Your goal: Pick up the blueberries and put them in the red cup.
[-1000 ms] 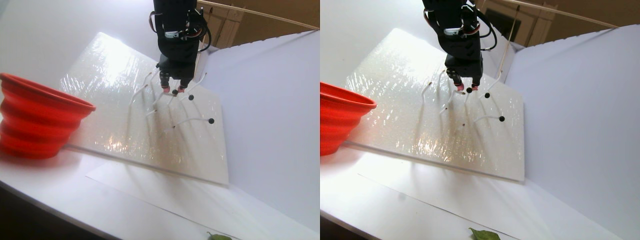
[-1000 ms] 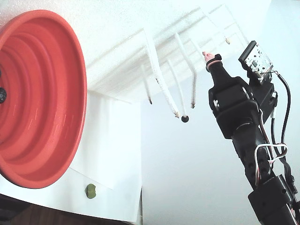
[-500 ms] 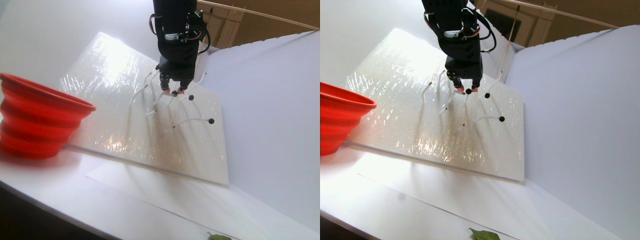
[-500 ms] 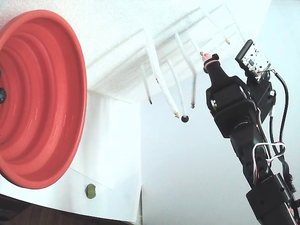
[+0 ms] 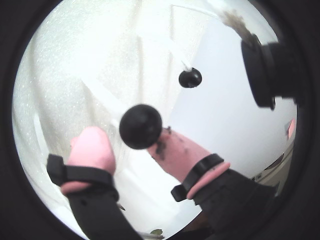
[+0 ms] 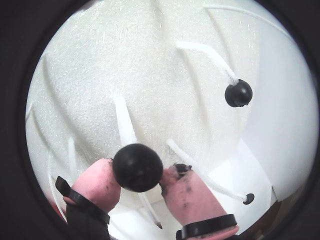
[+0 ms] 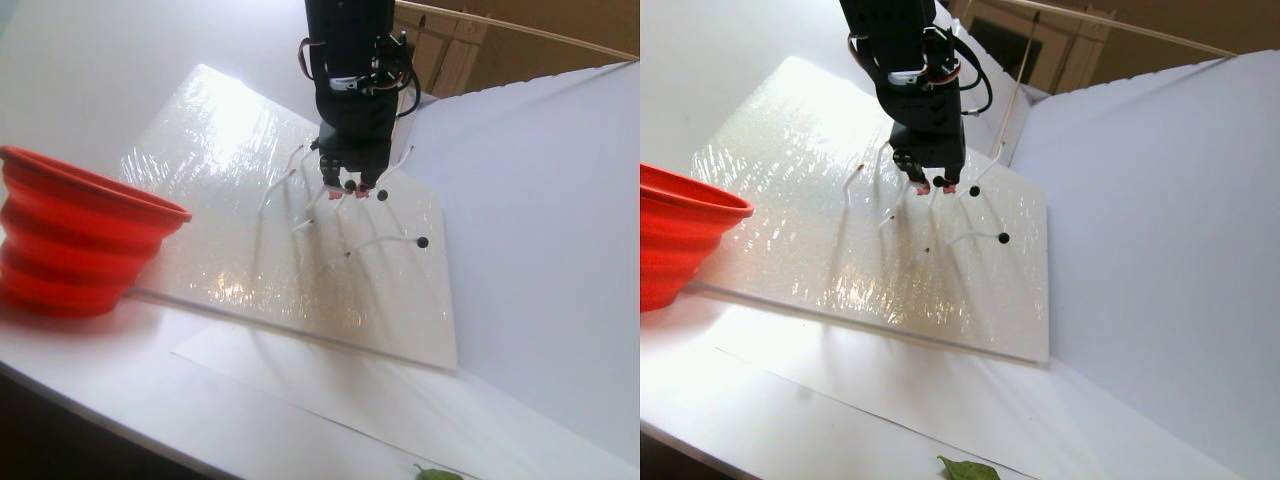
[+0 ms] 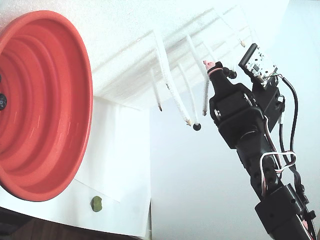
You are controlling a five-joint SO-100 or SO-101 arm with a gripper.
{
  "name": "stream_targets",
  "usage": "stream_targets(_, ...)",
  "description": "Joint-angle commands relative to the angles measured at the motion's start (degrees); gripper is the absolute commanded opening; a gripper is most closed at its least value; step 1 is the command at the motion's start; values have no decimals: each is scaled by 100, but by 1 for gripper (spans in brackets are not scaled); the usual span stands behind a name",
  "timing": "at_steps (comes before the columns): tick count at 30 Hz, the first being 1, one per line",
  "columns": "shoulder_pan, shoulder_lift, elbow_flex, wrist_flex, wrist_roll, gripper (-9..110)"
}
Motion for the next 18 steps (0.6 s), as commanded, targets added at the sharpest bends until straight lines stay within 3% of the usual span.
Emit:
stream_targets(1,308,255,-598,-281,79,17)
stream_targets(18,299,404,-642,-378,97,17)
